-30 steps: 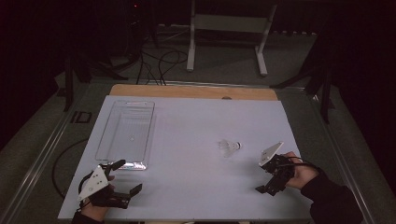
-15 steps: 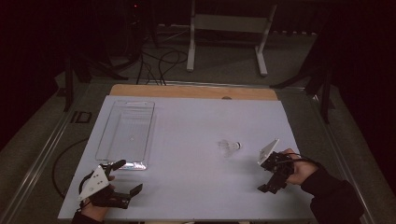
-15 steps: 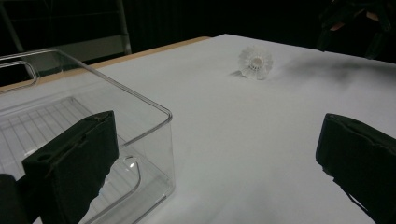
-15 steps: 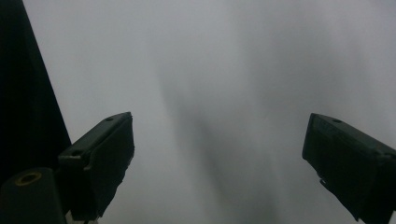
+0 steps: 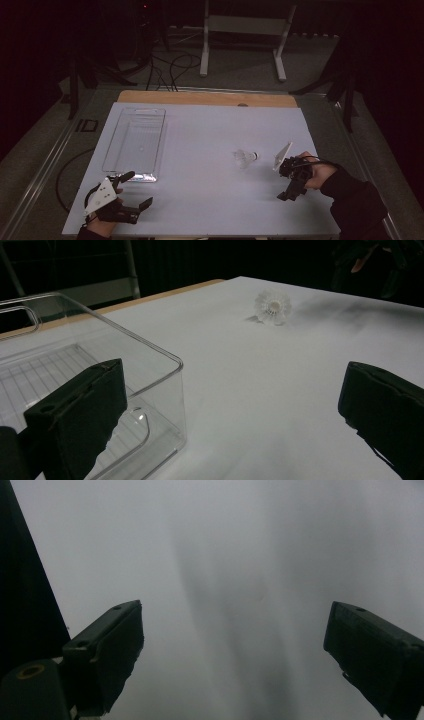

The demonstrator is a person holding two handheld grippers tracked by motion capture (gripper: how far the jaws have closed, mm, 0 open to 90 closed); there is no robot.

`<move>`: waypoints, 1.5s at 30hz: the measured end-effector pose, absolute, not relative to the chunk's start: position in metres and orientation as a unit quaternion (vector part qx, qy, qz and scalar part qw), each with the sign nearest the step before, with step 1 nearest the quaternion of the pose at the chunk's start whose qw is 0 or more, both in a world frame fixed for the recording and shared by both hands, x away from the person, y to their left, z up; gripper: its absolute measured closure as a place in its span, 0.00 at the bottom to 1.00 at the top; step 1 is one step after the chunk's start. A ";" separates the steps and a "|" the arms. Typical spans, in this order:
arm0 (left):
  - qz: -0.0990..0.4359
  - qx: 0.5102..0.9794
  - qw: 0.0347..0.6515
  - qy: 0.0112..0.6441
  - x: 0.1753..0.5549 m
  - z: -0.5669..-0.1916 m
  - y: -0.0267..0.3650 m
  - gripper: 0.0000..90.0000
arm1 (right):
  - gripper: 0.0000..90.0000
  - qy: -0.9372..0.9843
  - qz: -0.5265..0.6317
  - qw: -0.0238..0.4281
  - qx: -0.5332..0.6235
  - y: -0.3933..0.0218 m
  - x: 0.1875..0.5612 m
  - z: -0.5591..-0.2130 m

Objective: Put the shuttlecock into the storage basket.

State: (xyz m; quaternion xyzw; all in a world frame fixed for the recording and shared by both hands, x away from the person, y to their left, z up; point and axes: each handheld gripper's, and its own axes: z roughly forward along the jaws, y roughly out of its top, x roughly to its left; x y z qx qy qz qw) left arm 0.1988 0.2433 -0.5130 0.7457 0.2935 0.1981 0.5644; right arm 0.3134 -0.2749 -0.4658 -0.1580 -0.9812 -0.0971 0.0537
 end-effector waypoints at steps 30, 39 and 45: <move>0.196 0.746 0.564 0.294 0.200 -0.514 0.244 0.00 | 0.19 -0.987 -0.066 0.051 -0.134 -0.261 0.345 -0.459; 0.194 0.747 0.564 0.294 0.200 -0.514 0.244 0.00 | 0.15 -0.985 -0.044 0.040 -0.159 -0.253 0.358 -0.452; 0.194 0.747 0.564 0.294 0.200 -0.514 0.244 0.00 | 0.17 -0.983 -0.042 0.046 -0.175 -0.250 0.367 -0.453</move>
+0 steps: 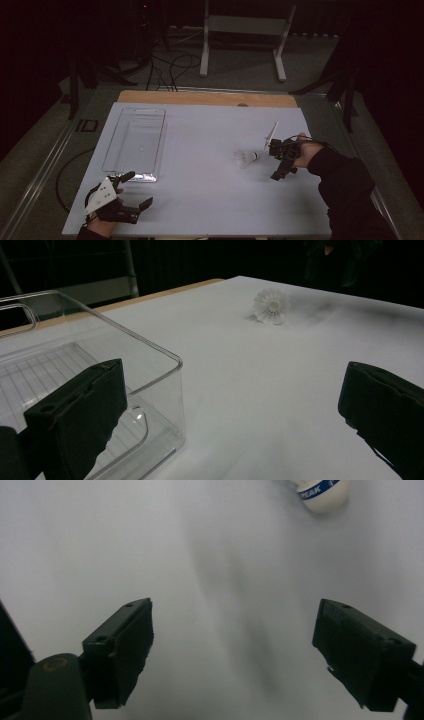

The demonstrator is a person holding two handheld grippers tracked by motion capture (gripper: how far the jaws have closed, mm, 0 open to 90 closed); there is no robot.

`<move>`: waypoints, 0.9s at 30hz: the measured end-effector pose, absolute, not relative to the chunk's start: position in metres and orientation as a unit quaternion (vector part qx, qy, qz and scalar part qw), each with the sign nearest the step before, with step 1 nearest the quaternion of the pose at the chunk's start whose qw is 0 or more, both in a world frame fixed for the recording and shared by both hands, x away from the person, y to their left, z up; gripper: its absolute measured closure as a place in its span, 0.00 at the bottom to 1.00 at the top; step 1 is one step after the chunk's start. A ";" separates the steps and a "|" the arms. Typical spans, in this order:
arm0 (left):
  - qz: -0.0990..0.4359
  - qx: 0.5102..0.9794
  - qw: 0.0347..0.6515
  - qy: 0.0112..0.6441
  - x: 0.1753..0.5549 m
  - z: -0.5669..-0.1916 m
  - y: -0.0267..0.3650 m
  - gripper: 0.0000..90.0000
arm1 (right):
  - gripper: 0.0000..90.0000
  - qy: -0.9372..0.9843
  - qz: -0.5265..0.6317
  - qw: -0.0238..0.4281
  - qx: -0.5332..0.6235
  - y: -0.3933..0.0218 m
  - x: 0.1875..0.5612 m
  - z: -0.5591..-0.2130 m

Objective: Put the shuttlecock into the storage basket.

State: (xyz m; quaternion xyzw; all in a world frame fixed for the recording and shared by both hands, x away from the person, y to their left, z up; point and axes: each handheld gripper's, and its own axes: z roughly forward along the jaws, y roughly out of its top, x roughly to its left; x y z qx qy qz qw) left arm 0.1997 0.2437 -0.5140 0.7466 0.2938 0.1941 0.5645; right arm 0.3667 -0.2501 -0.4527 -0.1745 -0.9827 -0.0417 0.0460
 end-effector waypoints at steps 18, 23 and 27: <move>0.193 0.747 0.565 0.292 0.200 -0.514 0.243 0.00 | 0.21 -0.987 -0.012 0.055 -0.153 -0.235 0.396 -0.465; 0.191 0.747 0.566 0.292 0.200 -0.515 0.243 0.00 | 0.17 -0.994 -0.032 0.032 -0.099 -0.228 0.395 -0.469; 0.190 0.748 0.566 0.292 0.200 -0.515 0.243 0.00 | 0.15 -0.998 -0.043 -0.004 -0.042 -0.221 0.396 -0.470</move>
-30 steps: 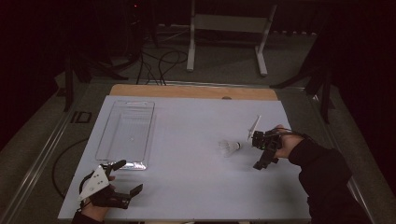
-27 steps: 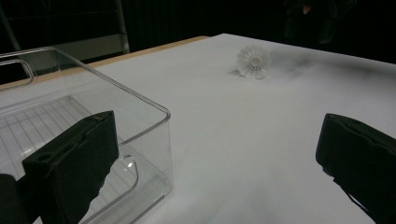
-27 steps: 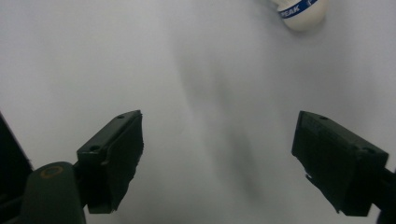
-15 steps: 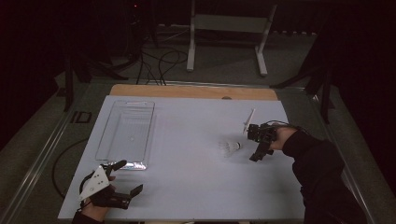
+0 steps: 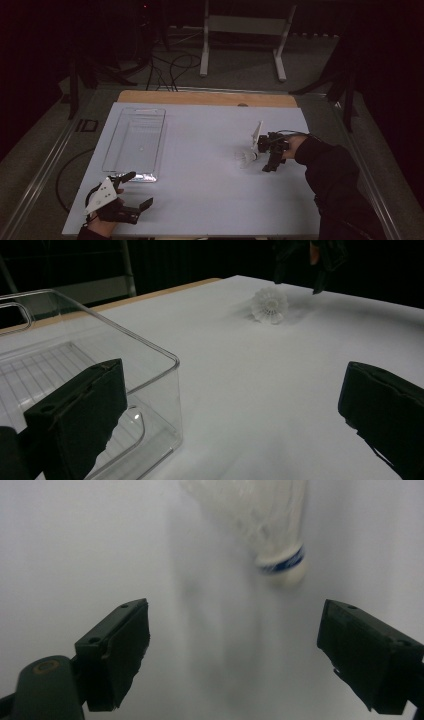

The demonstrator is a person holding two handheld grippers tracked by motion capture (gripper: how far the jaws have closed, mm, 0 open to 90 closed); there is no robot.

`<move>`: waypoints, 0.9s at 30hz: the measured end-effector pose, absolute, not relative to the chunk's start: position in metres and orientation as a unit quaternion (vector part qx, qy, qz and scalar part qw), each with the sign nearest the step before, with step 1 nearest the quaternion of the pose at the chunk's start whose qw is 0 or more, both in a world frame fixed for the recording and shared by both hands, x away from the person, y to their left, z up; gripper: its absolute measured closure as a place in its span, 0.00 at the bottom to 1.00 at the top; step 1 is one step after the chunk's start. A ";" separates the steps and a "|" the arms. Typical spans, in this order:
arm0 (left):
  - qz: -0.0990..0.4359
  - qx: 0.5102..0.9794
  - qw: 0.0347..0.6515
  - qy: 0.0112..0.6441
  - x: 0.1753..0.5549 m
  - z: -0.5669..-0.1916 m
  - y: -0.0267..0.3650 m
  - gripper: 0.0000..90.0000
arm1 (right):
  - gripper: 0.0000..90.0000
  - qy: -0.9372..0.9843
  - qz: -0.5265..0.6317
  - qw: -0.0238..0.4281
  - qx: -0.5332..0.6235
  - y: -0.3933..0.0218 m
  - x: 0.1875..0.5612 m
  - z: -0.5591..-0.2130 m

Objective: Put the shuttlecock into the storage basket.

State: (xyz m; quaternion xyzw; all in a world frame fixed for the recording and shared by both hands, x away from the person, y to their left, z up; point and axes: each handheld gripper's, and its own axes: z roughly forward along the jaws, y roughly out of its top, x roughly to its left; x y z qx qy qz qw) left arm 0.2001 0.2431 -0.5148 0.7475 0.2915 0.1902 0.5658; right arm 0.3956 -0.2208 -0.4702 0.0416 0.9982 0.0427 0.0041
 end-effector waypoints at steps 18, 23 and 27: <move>0.187 0.749 0.566 0.290 0.200 -0.515 0.243 0.00 | 0.23 0.989 0.116 0.069 -0.068 -0.216 0.396 -0.461; 0.187 0.750 0.565 0.289 0.200 -0.516 0.242 0.00 | 0.25 0.989 0.120 0.053 -0.072 -0.216 0.398 -0.467; 0.186 0.750 0.565 0.289 0.200 -0.516 0.242 0.00 | 0.35 0.986 0.131 0.057 -0.082 -0.216 0.399 -0.470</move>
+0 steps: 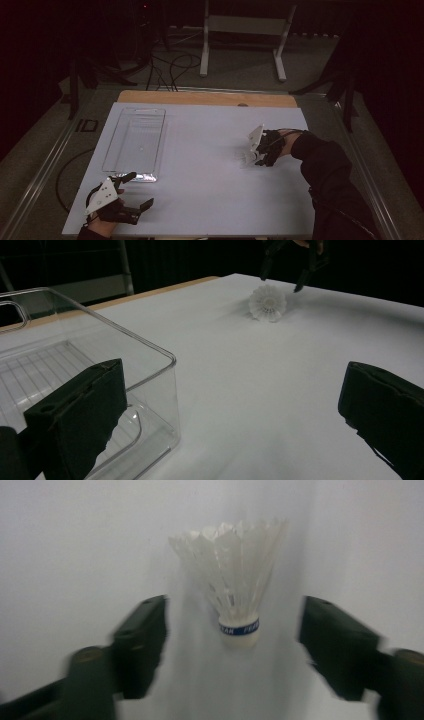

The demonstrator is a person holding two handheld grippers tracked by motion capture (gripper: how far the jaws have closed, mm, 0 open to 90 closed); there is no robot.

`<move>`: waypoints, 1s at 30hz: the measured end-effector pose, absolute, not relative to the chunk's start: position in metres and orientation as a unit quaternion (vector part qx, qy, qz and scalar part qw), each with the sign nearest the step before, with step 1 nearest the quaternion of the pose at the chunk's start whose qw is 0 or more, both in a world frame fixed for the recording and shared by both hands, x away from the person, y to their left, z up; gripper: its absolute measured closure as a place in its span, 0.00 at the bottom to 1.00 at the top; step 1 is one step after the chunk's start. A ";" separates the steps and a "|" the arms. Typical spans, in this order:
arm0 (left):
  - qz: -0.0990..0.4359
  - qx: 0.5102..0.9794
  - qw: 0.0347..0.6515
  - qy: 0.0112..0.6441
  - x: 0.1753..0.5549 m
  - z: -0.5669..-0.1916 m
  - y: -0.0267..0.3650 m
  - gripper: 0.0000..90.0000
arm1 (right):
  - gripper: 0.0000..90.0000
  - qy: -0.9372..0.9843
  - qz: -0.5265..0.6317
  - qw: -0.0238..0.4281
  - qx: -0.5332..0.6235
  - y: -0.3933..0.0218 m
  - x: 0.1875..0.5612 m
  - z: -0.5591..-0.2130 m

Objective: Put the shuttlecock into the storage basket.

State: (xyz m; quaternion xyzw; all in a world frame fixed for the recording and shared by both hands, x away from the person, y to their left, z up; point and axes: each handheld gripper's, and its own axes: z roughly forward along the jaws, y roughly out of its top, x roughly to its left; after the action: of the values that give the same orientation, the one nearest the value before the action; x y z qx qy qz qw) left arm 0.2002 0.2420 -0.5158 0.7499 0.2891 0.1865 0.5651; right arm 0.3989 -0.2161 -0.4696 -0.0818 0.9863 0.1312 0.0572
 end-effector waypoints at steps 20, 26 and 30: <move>0.184 0.753 0.563 0.286 0.200 -0.516 0.241 0.00 | 0.60 0.991 0.083 0.047 -0.088 -0.217 0.412 -0.498; 0.184 0.753 0.563 0.286 0.200 -0.516 0.241 0.00 | 0.62 0.992 0.078 0.046 -0.086 -0.215 0.413 -0.502; 0.184 0.753 0.563 0.286 0.200 -0.516 0.241 0.00 | 0.67 0.992 0.072 0.049 -0.094 -0.215 0.414 -0.506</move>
State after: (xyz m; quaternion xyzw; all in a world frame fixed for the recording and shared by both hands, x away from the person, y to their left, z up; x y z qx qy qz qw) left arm 0.2003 0.2414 -0.5164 0.7528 0.2862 0.1838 0.5635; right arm 0.4137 -0.2150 -0.5057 -0.0941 0.9918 0.0718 0.0491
